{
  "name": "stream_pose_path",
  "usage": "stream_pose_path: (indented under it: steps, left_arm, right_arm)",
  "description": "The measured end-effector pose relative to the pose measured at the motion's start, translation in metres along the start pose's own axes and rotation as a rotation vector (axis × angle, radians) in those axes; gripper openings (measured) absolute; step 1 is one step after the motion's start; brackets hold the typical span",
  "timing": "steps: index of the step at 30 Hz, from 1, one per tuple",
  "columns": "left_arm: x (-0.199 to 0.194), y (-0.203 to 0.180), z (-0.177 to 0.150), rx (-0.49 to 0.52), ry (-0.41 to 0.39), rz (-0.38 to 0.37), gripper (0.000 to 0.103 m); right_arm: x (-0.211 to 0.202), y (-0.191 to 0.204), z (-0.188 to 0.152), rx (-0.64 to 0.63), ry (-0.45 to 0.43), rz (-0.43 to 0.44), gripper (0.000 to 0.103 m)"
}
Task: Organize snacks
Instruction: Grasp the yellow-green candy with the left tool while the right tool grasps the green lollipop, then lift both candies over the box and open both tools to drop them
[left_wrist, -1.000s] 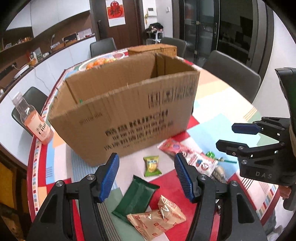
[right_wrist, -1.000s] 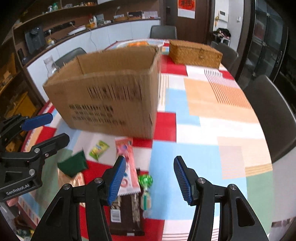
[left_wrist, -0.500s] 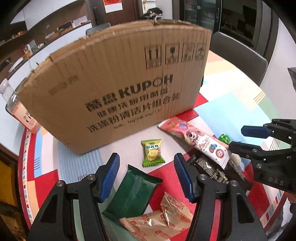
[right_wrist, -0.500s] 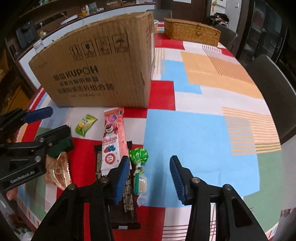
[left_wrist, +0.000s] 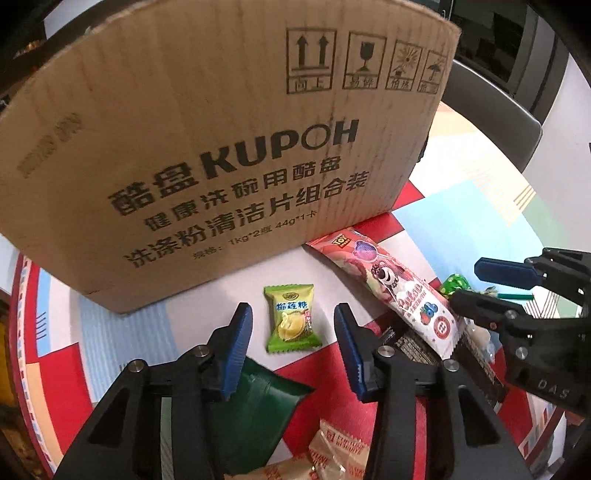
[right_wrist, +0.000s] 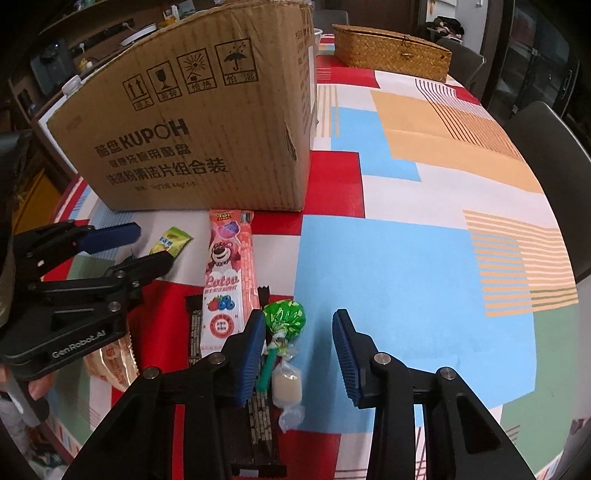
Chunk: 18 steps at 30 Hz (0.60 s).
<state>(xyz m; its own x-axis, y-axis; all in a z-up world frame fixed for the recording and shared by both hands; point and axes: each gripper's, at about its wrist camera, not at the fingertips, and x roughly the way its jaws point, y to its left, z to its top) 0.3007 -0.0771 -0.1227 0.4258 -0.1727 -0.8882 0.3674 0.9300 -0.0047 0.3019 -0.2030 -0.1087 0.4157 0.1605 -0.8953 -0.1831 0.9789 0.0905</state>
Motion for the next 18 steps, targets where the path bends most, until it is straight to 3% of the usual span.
stream_pose_path:
  steps: [14, 18]
  left_arm:
    - [0.021, -0.004, 0.012, -0.023, 0.032, -0.013, 0.027]
    - [0.021, -0.002, 0.014, -0.028, 0.028, -0.016, 0.024]
  right_arm:
    - [0.015, -0.012, 0.011, 0.037, 0.011, 0.043, 0.038]
    - [0.020, -0.011, 0.011, 0.030, 0.016, 0.036, 0.031]
